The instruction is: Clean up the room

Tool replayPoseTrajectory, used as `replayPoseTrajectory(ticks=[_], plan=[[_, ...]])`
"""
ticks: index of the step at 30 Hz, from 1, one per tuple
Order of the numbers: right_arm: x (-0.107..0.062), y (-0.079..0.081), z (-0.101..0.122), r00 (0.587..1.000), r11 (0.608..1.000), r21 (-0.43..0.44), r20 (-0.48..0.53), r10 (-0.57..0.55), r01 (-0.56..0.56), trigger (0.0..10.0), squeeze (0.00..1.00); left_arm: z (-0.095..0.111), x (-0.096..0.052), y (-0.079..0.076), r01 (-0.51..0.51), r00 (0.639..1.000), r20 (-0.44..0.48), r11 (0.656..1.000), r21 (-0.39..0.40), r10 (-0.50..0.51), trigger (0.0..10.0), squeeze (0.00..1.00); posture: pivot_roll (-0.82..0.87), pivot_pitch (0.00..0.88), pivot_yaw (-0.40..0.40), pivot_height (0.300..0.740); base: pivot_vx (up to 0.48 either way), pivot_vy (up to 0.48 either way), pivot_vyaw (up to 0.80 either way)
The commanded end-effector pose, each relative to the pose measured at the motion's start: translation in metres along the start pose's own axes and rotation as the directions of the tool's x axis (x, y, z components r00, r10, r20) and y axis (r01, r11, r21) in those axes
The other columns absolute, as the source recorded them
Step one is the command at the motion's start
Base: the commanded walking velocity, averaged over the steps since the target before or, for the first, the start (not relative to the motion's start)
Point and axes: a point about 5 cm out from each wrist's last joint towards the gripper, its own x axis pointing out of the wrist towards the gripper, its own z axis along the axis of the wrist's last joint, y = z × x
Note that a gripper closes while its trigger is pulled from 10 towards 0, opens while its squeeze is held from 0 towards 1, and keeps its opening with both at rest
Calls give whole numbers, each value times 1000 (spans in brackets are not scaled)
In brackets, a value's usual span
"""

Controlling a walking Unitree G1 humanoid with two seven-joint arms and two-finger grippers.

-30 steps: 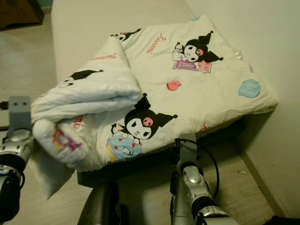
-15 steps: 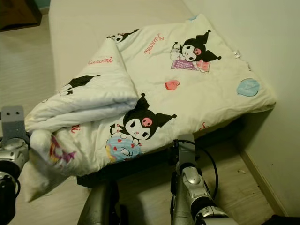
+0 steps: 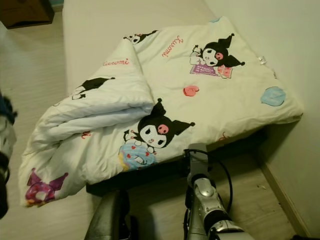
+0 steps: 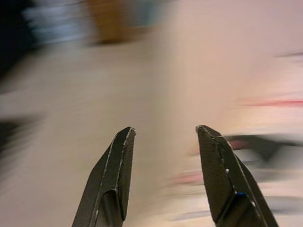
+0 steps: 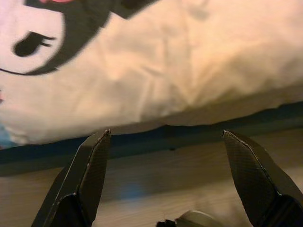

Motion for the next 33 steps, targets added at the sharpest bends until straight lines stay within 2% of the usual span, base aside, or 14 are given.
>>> replayPoseTrajectory(ticks=[1, 2, 3, 4, 5, 6, 7, 8, 10, 14, 16, 20, 24, 33], plan=[[-6, 4, -15, 998, 1000, 8, -57, 11, -10, 10000, 0, -13, -4, -11, 109, 993, -42, 994, -19, -110, 10000, 0, 3, 346, 32, 609, 0, 0, 0], [-6, 4, -15, 998, 1000, 8, -57, 11, -11, 10000, 0, -21, -9, -37, 291, 954, -71, 957, -6, -291, 10000, 0, 0, 344, 32, 609, 0, 0, 0], [-6, 4, -15, 998, 1000, 8, -57, 11, -11, 10000, 0, -21, -9, -37, 291, 954, -71, 957, -6, -291, 10000, 0, 0, 344, 32, 609, 0, 0, 0], [-6, 4, -15, 998, 1000, 6, -57, 13, -12, 10000, 0, -35, -19, -64, 479, 873, -122, 877, 31, -472, 10000, 0, -5, 342, 33, 609, 0, 0, 0], [-6, 4, -15, 998, 1000, 6, -57, 13, -12, 10000, 0, -35, -19, -64, 479, 873, -122, 877, 31, -472, 10000, 0, -5, 342, 33, 609, 0, 0, 0], [-6, 5, -15, 998, 1000, 4, -56, 14, -14, 10000, 0, -54, -38, -88, 655, 748, -187, 754, 51, -637, 10000, 0, -7, 340, 35, 609, 0, 0, 0], [-6, 5, -15, 998, 1000, 4, -56, 14, -14, 10000, 0, -54, -38, -88, 655, 748, -187, 754, 51, -637, 10000, 0, -7, 340, 35, 609, 0, 0, 0], [-6, 5, -15, 998, 1000, 3, -55, 15, -15, 10000, 0, -72, -59, -109, 784, 608, -238, 620, 30, -757, 10000, 0, -9, 339, 35, 609, 0, 0, 0], [-6, 4, -16, 998, 1000, -1, -58, 15, -16, 10000, 0, -103, -96, -131, 900, 410, -329, 435, -5, -851, 10000, 0, -10, 341, 32, 609, 0, 0, 0], [-7, 4, -17, 998, 1000, -3, -61, 15, -15, 10000, 0, -121, -113, -137, 930, 344, -389, 368, 12, -855, 10000, 0, -13, 344, 29, 609, 0, 0, 0], [-7, 4, -18, 998, 1000, -3, -61, 16, -16, 10000, 0, -127, -115, -136, 928, 360, -421, 367, 68, -832, 10000, 0, -15, 347, 29, 609, 0, 0, 0], [-8, 3, -18, 998, 1000, -5, -61, 17, -17, 10000, 0, -132, -106, -131, 869, 494, -472, 405, 283, -730, 10000, 0, -18, 353, 28, 609, 0, 0, 0], [-8, 3, -18, 998, 1000, -4, -57, 17, -17, 10000, 0, -122, -86, -121, 757, 653, -452, 511, 407, -608, 10000, 0, -20, 359, 33, 609, 0, 0, 0], [-11, 3, -22, 998, 1000, -8, -57, 18, -19, 10000, 0, -122, -75, -105, 660, 750, -473, 473, 584, -463, 10000, 0, -44, 391, 42, 609, 0, 0, 0]])
